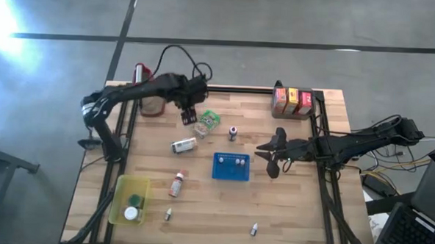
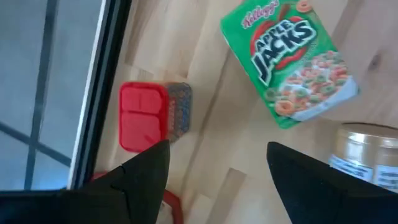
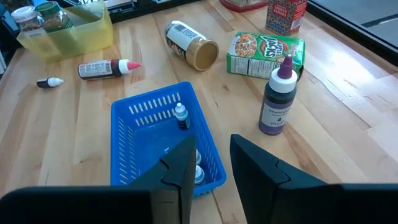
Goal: Pick & Place Kitchen Items
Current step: Put the red seasoning can into the yellow bin
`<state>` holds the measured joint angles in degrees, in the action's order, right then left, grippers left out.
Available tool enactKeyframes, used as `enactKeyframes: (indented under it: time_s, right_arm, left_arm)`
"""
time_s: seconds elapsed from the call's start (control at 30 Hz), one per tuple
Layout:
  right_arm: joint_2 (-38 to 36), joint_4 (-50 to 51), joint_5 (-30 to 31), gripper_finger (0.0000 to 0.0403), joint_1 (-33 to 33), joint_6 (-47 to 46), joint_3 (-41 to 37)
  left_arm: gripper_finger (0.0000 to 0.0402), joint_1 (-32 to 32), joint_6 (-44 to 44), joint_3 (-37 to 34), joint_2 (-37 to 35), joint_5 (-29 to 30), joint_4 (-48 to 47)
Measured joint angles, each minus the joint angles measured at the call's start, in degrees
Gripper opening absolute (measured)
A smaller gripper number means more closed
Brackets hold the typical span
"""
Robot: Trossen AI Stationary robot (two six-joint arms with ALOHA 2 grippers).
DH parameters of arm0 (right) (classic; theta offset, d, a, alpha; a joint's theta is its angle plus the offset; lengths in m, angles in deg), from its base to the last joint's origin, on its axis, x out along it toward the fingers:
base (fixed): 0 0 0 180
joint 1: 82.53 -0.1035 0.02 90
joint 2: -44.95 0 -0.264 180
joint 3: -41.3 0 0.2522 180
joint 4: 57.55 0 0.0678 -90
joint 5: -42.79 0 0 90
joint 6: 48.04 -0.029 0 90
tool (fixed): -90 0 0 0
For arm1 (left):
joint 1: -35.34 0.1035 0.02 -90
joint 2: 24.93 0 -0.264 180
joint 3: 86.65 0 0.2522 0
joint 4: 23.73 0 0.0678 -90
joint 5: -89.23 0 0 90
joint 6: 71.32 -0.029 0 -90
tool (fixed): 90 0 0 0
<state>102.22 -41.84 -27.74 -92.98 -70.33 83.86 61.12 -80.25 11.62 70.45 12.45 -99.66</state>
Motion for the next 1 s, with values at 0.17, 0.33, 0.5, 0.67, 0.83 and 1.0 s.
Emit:
enactKeyframes:
  time_s: [0.17,0.33,0.5,0.67,0.83,1.0]
  right_arm:
    - [0.1,1.0,0.0,0.0119,0.0,0.0,0.0]
    - [0.1,1.0,0.0,0.0135,0.0,0.0,-0.1]
    - [0.1,1.1,0.0,0.0149,0.0,0.2,-0.1]
    - [0.1,1.1,0.0,0.016,0.0,0.2,-0.1]
    - [0.0,1.1,-0.1,0.0167,0.0,0.2,-0.1]
    - [0.0,1.1,-0.1,0.0173,0.0,0.3,-0.1]
  left_arm:
    - [0.0273,4.0,-5.4,3.3,4.1,-2.3,-0.8]
    - [0.0273,7.1,-8.6,4.3,7.1,-2.1,-0.9]
    - [0.0273,9.8,-11.4,4.3,8.6,-0.1,-0.6]
    - [0.0273,11.4,-14.4,4.3,9.3,1.1,2.2]
    - [0.0273,11.6,-16.3,4.3,10.1,-0.3,2.8]
    - [0.0273,11.7,-17.0,4.3,11.1,-0.5,2.8]
